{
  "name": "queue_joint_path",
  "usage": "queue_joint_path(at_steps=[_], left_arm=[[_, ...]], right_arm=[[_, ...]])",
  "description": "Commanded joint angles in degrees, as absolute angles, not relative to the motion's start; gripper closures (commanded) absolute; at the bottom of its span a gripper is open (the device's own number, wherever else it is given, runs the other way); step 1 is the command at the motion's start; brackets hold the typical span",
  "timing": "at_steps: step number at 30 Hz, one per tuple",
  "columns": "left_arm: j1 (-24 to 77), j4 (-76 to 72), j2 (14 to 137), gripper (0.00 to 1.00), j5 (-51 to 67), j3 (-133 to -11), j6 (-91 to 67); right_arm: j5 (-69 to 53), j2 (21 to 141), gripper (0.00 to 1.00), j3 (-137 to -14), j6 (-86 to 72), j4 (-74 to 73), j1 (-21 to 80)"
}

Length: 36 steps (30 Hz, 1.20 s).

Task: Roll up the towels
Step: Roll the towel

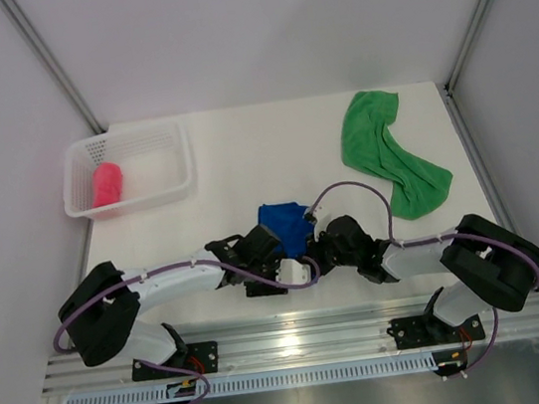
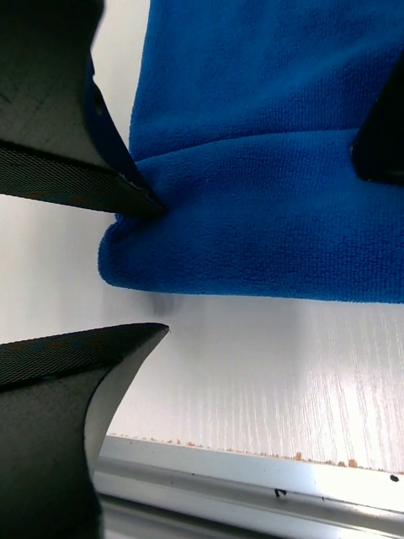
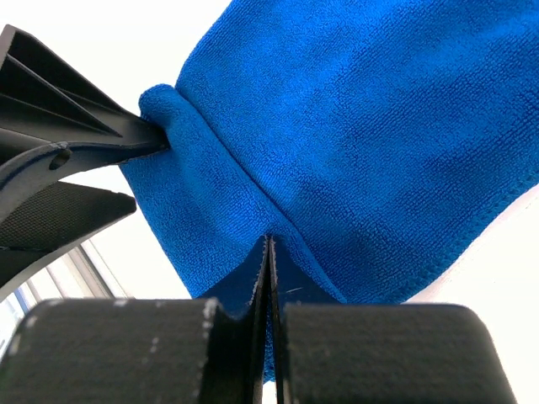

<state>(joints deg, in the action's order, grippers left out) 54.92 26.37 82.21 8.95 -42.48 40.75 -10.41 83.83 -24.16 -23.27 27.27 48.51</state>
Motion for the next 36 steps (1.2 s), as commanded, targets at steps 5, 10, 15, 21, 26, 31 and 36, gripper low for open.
queue_joint_path(at_steps=[5,10,15,21,26,31,36], left_arm=[[55.28,23.82,78.58,0.44,9.22,-40.52,42.89],[55.28,23.56,80.15,0.44,8.53,-41.22,43.33],[55.28,24.34,84.99,0.44,7.56,-42.8,44.73],[55.2,25.05,85.16,0.44,9.31,-40.61,45.97],[55.11,23.55,87.36,0.74,7.82,-41.05,42.46],[54.5,24.78,87.1,0.92,9.75,-40.61,40.96],[51.68,28.99,86.22,0.99,15.2,-43.5,39.2]], right_arm=[[-8.88,84.29,1.0,-25.66,-22.15,26.8,47.99],[-8.53,83.5,1.0,-25.05,-21.88,25.58,47.99],[-8.0,81.74,1.0,-24.87,-21.62,24.96,47.9],[-10.19,81.3,0.98,-25.22,-23.12,26.45,47.11],[-11.16,79.2,0.88,-24.79,-23.47,25.23,46.85],[-11.86,72.18,0.78,-24.61,-21.18,19.53,45.36],[-13.53,64.35,0.73,-24.26,-18.73,14.16,42.28]])
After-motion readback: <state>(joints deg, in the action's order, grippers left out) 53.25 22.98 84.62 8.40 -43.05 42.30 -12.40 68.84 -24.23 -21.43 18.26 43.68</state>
